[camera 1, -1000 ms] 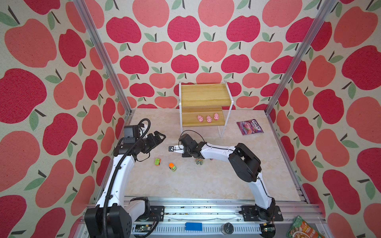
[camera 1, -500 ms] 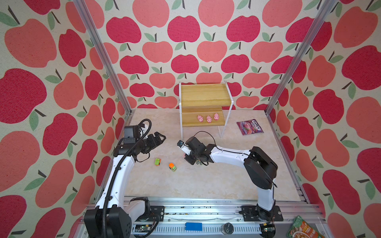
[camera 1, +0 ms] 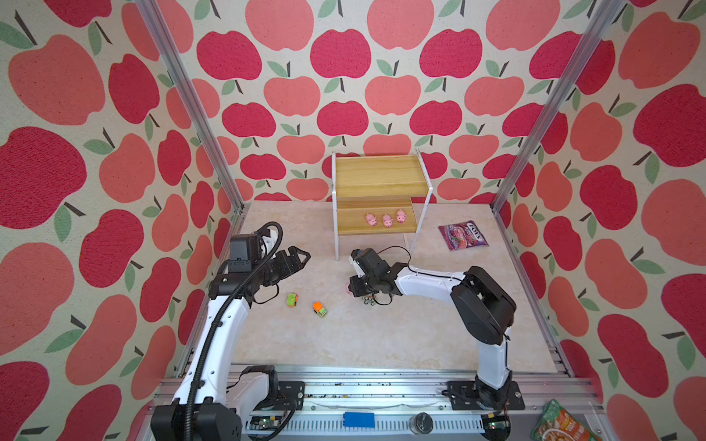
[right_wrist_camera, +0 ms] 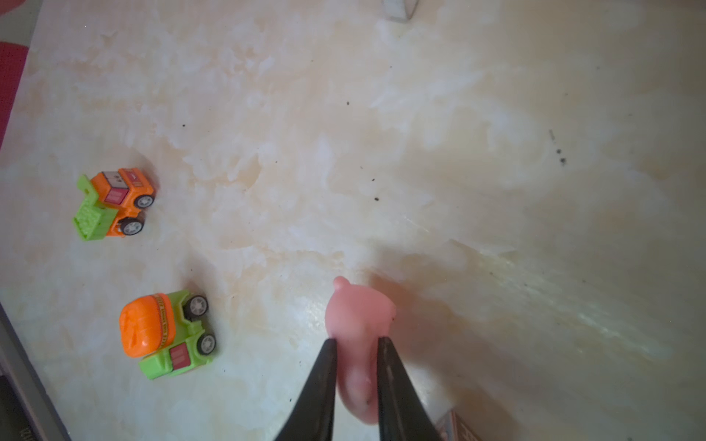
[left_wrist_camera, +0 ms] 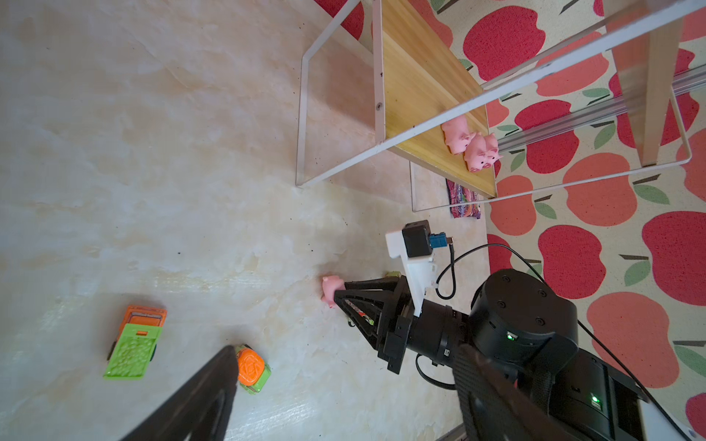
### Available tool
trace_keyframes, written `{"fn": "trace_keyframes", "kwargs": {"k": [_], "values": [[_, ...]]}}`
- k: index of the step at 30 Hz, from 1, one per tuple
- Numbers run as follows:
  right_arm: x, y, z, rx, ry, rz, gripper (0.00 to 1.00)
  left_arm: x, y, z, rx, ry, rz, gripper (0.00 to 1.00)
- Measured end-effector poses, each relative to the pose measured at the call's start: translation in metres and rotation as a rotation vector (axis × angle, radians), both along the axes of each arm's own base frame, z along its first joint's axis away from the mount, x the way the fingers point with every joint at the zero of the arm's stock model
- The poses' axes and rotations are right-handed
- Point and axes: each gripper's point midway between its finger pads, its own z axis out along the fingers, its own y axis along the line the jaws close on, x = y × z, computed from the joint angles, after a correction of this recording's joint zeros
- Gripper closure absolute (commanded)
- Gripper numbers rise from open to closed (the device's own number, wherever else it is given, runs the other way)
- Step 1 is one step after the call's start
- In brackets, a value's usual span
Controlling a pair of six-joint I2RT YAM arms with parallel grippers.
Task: Place and organize the plastic toys onto the shelf
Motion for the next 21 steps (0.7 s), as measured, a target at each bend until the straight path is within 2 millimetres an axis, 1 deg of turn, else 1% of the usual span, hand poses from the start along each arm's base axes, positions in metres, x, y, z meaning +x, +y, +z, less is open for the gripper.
{"fn": "trace_keyframes", "kwargs": {"k": [5,10,15,18,21], "values": [[0.015,-0.011,-0.003,-0.006,0.019,-0.071,0.63,-0.001,-0.002,0.000,0.000,-0.001,-0.006,0.10],[0.032,-0.022,0.003,-0.080,-0.036,-0.100,0.61,-0.004,-0.003,0.000,0.008,-0.010,-0.016,0.10],[0.045,-0.034,0.014,-0.211,-0.152,-0.084,0.58,-0.004,-0.003,0.000,0.010,-0.015,-0.020,0.10],[0.043,-0.037,0.015,-0.285,-0.210,-0.050,0.57,-0.004,-0.003,0.001,0.010,-0.015,-0.020,0.10],[0.031,-0.036,0.015,-0.357,-0.246,-0.001,0.56,-0.004,-0.003,0.001,0.011,-0.015,-0.020,0.10]]}}
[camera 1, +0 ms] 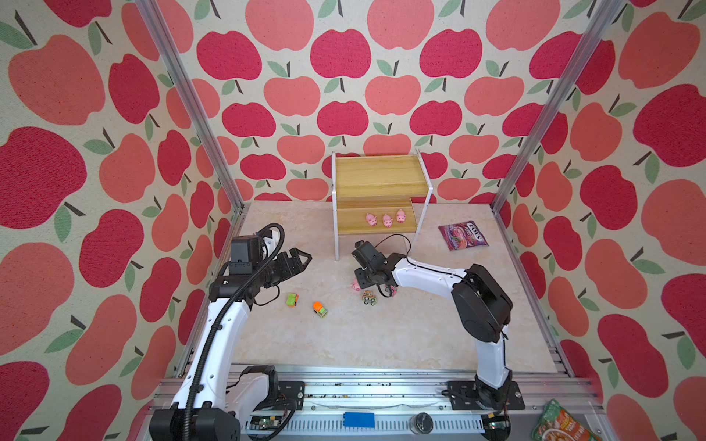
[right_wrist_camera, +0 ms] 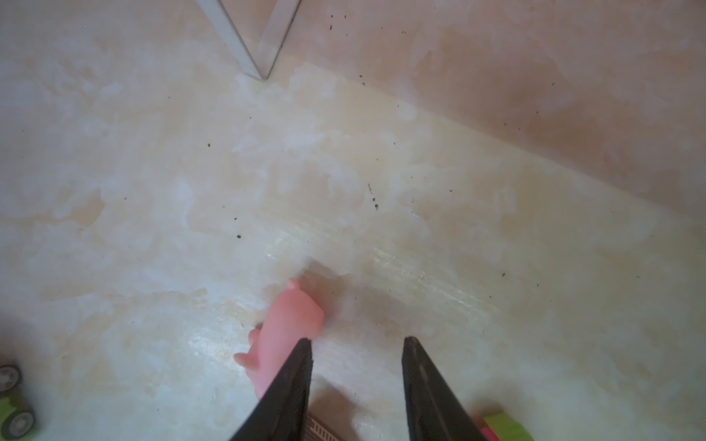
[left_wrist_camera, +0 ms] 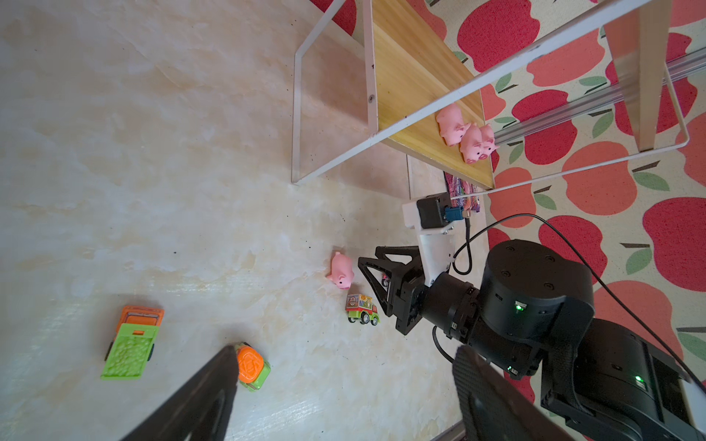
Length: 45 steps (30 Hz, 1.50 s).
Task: Place and organize the plastic toys onto the shelf
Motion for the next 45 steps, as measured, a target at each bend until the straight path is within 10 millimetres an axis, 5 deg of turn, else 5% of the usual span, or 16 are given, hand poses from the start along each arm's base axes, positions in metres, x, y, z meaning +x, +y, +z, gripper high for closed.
{"fn": "trace_keyframes", "kwargs": {"k": [10,29,41,45], "values": [[-0.031,0.025,0.019,-0.095,-0.099,0.087,0.52,0.001,0.001,0.000,0.005,0.000,0.005,0.10],[-0.014,0.031,-0.008,-0.213,-0.112,0.054,0.57,0.000,0.001,0.000,0.004,0.000,0.005,0.10],[-0.012,0.025,-0.025,-0.233,-0.110,0.023,0.91,0.000,0.001,-0.001,0.005,0.002,0.005,0.10],[-0.011,0.023,-0.024,-0.189,-0.110,0.018,0.93,0.000,0.001,-0.001,0.005,0.001,0.005,0.10]]}}
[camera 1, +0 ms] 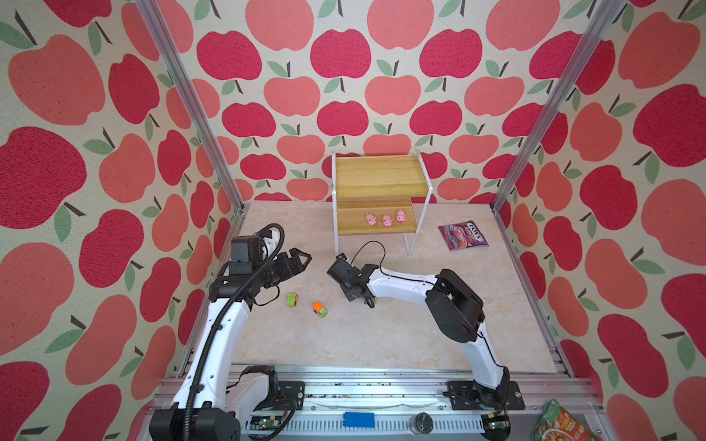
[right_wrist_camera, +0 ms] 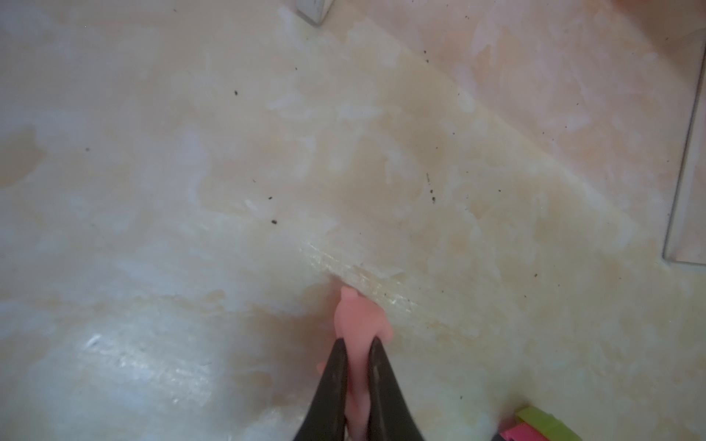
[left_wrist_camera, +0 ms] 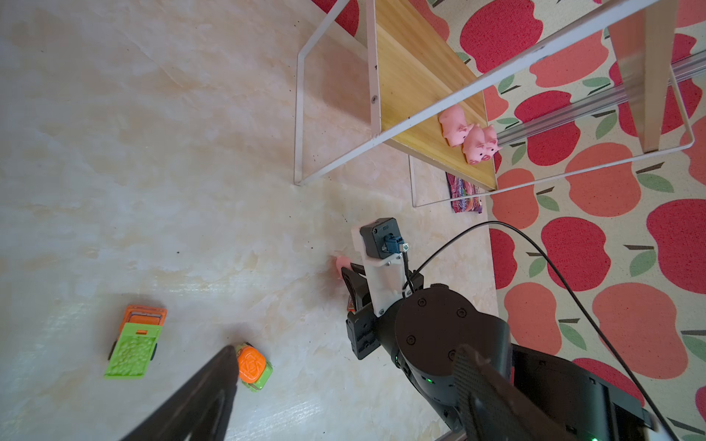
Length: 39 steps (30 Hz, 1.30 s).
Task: Place and organize the plastic toys onto the shelf
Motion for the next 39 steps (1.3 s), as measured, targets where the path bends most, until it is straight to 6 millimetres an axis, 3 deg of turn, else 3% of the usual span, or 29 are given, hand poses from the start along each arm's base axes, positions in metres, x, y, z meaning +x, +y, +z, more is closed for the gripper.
{"fn": "trace_keyframes", "kwargs": {"k": [6,10,18,23,28,39], "values": [[-0.005,-0.023,0.008,0.118,0.019,-0.014,0.89,0.000,0.000,0.000,0.000,0.000,0.000,0.10],[-0.006,-0.029,0.029,0.291,0.028,-0.026,0.87,0.000,0.000,0.000,0.000,0.000,0.000,0.10],[-0.012,0.023,0.058,0.642,0.095,0.028,0.84,0.000,0.000,0.000,0.000,0.000,0.000,0.10],[-0.016,0.050,0.044,0.752,0.175,0.040,0.82,0.000,0.000,0.001,0.000,-0.003,0.000,0.10],[-0.018,0.064,0.026,0.790,0.243,0.029,0.81,-0.001,0.000,0.003,0.002,-0.012,0.001,0.10],[-0.005,0.061,0.013,0.817,0.271,-0.017,0.72,-0.003,0.002,0.006,0.012,-0.030,0.004,0.10]]}}
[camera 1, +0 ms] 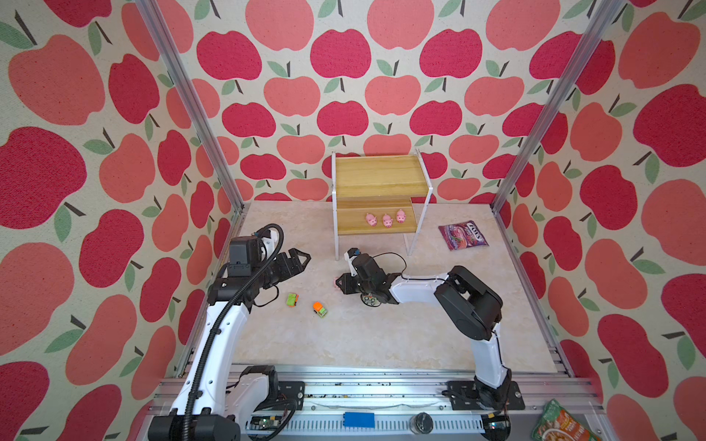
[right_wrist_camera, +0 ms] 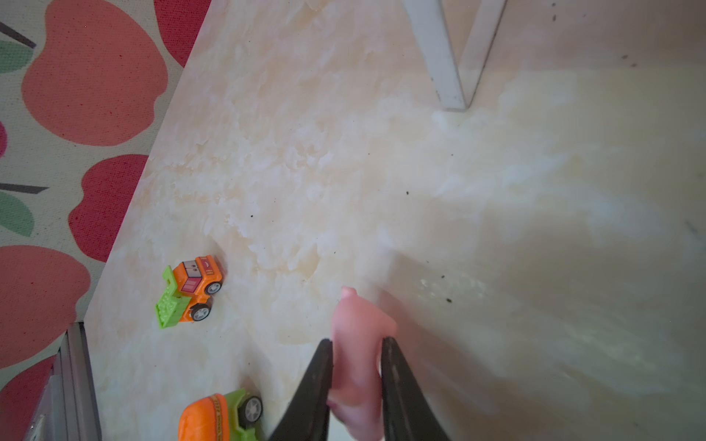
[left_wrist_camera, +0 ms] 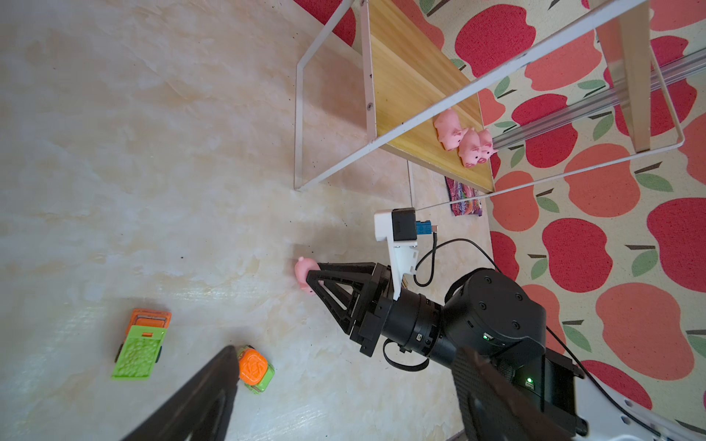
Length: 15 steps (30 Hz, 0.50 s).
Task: Place and organize the plastic toys onto the shelf
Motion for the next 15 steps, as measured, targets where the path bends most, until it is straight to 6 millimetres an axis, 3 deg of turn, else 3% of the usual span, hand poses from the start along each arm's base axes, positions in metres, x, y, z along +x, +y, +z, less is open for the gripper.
{"fn": "trace_keyframes", "kwargs": {"k": [10,15], "values": [[0.008,-0.014,-0.009,-0.095,-0.046,-0.005,0.55,0.000,0.000,0.000,0.008,-0.003,0.001,0.10],[0.014,-0.026,-0.004,-0.175,-0.122,0.013,0.44,0.000,0.001,-0.001,0.021,-0.008,-0.003,0.10]]}}
